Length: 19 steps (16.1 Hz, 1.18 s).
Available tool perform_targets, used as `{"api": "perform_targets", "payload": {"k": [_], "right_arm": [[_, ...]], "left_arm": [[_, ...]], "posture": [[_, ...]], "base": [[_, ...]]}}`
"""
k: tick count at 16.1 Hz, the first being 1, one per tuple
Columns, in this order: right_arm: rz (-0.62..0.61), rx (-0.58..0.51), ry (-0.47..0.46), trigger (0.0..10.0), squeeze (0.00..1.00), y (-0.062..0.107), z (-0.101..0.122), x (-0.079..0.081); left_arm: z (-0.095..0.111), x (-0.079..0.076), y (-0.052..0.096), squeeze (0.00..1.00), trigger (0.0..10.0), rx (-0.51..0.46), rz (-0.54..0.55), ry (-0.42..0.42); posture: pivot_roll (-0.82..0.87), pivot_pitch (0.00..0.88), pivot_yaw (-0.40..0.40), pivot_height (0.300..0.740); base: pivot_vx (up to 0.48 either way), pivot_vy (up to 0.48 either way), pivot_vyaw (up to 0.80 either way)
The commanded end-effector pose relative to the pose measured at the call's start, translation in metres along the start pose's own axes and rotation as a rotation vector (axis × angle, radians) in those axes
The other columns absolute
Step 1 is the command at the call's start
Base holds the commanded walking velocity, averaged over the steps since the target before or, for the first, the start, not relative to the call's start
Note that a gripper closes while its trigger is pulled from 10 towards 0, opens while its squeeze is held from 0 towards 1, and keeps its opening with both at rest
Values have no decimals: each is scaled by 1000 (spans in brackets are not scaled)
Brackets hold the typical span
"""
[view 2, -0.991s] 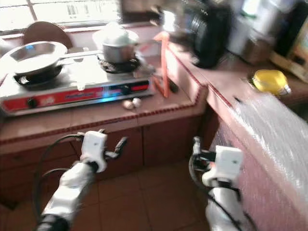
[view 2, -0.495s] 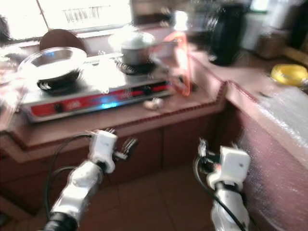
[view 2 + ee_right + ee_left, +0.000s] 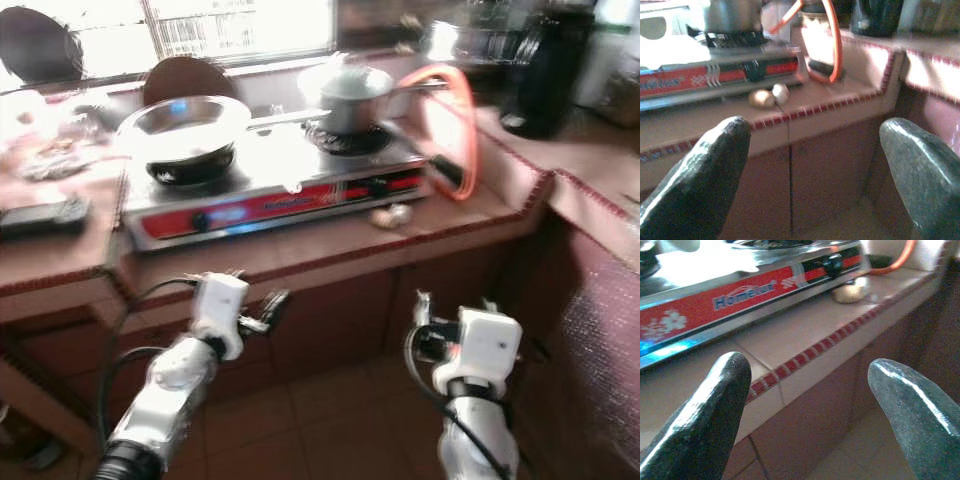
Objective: Kitchen organization
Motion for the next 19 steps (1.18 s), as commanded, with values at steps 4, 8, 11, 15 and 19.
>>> {"api": "perform_targets", "payload": {"k": [4,8,11,15,19], "right_arm": [[-2,-16,-1,10000,0,-1,6,1],[14,-1,7,10000,0,-3,4,2],[31,-2,13,10000,0,-5,5,3],[42,19,17,10000,0,-2,-2,5],[46,39,15,10000,0,3,-9,4]], "left_arm": [[9,8,0,0,10000,-30,29,19],[5,12,4,0,10000,-22,39,3],[1,16,7,0,10000,-15,61,14],[-4,16,11,0,10000,3,51,17],[-5,31,17,0,10000,15,54,-44]], "posture": [[27,0,15,740],[37,0,-7,740],[52,0,-29,740],[50,0,-24,740],[48,0,-15,740]], "base": [[0,0,0],[0,0,-511],[0,0,-781],[0,0,-781],[0,0,-781]]}}
Point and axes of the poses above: a point about 5 cm out from each wrist's last joint towards the gripper, its own y axis pointing back from the gripper into the wrist, its own z axis along the axis of the wrist's last joint, x = y × z, the point moved 6 cm from there along -y, pointing out of the wrist towards the gripper, and after that the axes turned 4 degrees about y, right-handed, at the moved point
